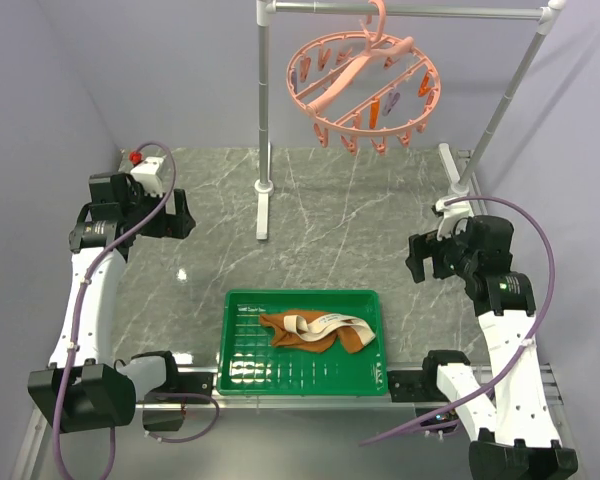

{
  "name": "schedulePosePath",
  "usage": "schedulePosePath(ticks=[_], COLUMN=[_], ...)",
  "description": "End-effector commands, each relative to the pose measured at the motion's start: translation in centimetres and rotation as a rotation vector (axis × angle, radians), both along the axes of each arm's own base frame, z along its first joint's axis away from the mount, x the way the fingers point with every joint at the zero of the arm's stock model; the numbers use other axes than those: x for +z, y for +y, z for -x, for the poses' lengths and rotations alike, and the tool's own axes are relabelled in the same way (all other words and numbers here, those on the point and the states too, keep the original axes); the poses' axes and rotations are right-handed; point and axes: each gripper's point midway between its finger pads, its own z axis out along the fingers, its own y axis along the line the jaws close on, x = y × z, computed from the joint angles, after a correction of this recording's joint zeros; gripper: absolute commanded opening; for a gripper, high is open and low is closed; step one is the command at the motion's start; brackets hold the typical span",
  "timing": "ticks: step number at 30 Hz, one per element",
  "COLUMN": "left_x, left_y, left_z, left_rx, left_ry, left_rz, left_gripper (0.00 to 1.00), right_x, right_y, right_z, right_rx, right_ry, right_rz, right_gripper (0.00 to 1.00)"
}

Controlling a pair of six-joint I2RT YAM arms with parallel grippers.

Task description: Clip the underwear to the hanger

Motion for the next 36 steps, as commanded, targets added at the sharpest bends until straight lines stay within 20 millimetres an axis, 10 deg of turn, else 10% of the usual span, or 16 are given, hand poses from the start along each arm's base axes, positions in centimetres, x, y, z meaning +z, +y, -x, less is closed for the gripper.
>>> schedulePosePath(ticks=[1, 6, 24, 36], left_x=[2.7, 3.2, -6.1, -10.9], left_y=[-0.1, -1.4, -15.8, -24.1], left_z=[-0.5, 0.9, 14.2, 17.2], left_rx=[-0.061, -0.233, -1.196, -1.512], left_ry=[-0.104, -0.151, -0.115, -0.102], left_rz=[-0.065, -0.182, -0.317, -0.378], left_gripper=[0.99, 0.99, 0.99, 0.91], right_x=[-0.3, -0.9, -2.6, -3.2], right_y=[-0.2, -1.0, -0.4, -0.3], right_z=[0.3, 0.6, 1.1, 1.0], right_rx=[0.040, 0.047, 0.130, 0.136], right_ry=[0.022, 0.031, 0.149, 0.188], right_rz=[0.046, 0.108, 0.110, 0.102], right_gripper=[1.00, 1.00, 1.00, 1.00])
